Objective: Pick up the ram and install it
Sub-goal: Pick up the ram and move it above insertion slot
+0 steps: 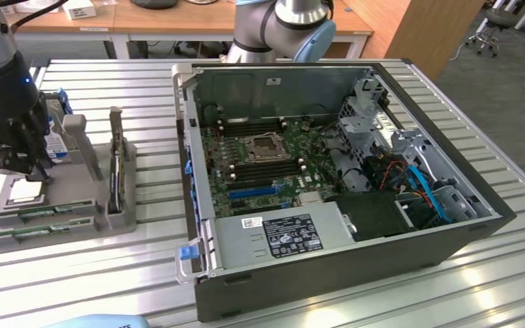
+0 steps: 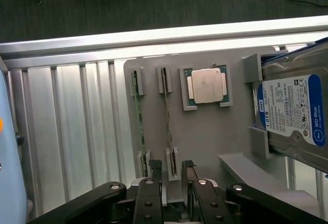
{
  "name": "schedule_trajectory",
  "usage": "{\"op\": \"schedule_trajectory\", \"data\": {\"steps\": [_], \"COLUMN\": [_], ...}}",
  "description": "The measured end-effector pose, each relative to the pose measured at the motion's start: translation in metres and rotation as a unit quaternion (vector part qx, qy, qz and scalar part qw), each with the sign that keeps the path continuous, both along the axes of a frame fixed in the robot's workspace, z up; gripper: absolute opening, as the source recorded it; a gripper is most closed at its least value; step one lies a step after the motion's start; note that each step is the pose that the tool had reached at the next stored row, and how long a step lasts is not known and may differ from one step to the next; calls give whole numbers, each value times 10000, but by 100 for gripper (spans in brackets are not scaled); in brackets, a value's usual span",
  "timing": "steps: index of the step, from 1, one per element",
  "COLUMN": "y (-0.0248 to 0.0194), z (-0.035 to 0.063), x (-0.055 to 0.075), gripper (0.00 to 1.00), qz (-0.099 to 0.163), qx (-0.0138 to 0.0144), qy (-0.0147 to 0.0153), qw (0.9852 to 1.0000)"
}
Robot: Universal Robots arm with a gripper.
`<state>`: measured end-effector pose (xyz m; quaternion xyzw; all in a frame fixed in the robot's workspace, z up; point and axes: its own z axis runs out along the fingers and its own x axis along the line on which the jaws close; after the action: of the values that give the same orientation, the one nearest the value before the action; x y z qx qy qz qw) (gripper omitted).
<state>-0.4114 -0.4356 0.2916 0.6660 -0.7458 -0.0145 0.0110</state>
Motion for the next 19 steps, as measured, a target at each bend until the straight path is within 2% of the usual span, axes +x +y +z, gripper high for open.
{"op": "schedule_trajectory", "data": {"steps": [14,19], "y": [0,0], "z": [-150,-164], "x": [0,0], "gripper": [29,29], "qz": [0,3], "qx": [-18,-19], "qy": [0,2], "qw": [10000,10000]}}
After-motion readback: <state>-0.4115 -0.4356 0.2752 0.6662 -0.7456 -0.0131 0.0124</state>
